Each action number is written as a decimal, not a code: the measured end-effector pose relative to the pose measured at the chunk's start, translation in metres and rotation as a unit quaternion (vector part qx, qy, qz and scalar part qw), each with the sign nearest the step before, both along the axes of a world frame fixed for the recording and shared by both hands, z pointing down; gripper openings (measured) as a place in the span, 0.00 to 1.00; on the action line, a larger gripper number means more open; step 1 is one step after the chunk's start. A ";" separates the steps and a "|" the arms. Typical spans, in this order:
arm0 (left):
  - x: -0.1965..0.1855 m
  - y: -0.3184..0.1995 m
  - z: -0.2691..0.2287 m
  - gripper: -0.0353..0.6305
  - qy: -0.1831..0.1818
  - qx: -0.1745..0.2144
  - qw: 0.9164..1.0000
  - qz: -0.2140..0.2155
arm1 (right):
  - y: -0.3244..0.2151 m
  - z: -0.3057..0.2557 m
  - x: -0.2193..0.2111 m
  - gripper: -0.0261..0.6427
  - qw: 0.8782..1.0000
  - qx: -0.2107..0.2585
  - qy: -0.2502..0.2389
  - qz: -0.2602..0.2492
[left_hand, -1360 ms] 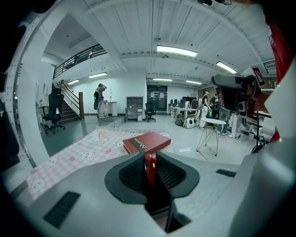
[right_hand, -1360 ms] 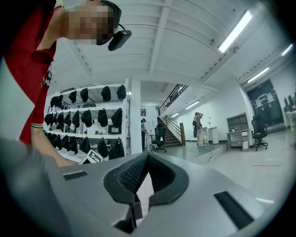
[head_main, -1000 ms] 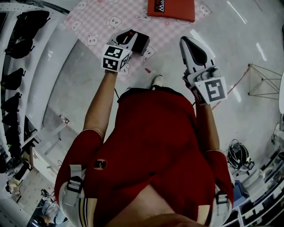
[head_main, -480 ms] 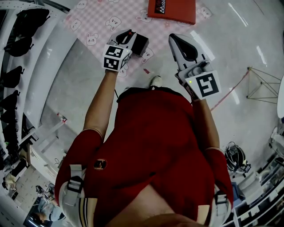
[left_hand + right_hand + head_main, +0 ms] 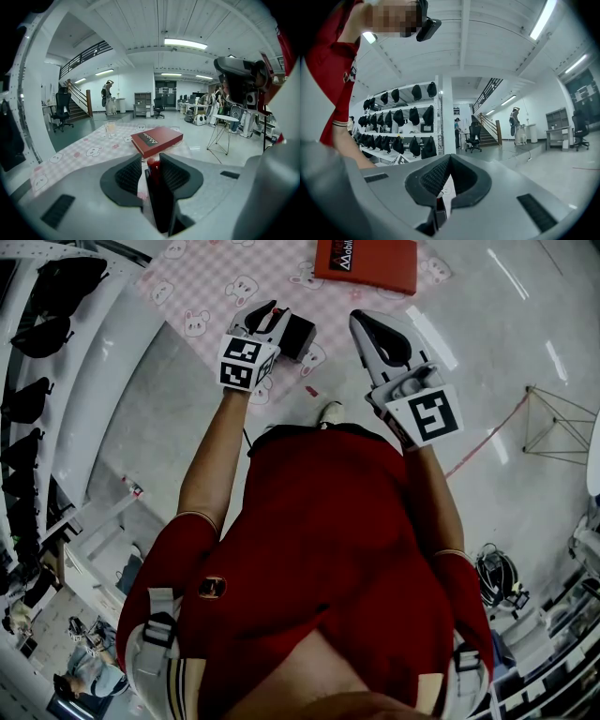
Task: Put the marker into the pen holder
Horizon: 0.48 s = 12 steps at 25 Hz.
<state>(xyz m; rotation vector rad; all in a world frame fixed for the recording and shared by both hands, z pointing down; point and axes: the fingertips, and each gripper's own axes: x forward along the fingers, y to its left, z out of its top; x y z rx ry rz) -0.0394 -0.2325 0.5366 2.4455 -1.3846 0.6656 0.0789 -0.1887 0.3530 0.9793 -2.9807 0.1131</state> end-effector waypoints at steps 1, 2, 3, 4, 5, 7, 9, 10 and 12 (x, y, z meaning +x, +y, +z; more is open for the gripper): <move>0.000 -0.001 -0.001 0.21 0.002 0.003 1.000 0.000 | -0.001 0.000 -0.001 0.04 1.000 0.000 0.000 -0.001; 0.000 -0.001 -0.003 0.22 0.004 0.008 1.000 0.001 | -0.001 0.001 -0.001 0.04 1.000 0.001 0.000 -0.002; 0.001 -0.001 -0.005 0.23 0.007 0.013 1.000 0.003 | -0.001 0.001 -0.002 0.04 1.000 0.001 0.000 -0.003; 0.002 -0.001 -0.008 0.24 0.010 0.019 1.000 0.004 | -0.002 0.002 -0.002 0.04 1.000 0.001 0.000 -0.004; 0.002 -0.002 -0.011 0.25 0.013 0.025 1.000 0.004 | -0.002 0.002 -0.003 0.04 1.000 0.000 -0.001 -0.005; 0.002 -0.002 -0.020 0.25 0.019 0.042 0.999 0.002 | -0.004 0.002 -0.003 0.04 1.000 0.000 -0.002 -0.006; 0.002 -0.001 -0.032 0.25 0.026 0.061 0.998 -0.005 | -0.005 0.002 -0.003 0.04 1.000 0.000 -0.004 -0.009; 0.001 0.000 -0.038 0.25 0.029 0.070 0.997 -0.011 | -0.005 0.002 -0.003 0.04 1.000 0.000 -0.005 -0.011; -0.002 0.002 -0.051 0.25 0.037 0.085 0.995 -0.026 | -0.006 0.002 -0.004 0.04 1.000 -0.002 -0.007 -0.016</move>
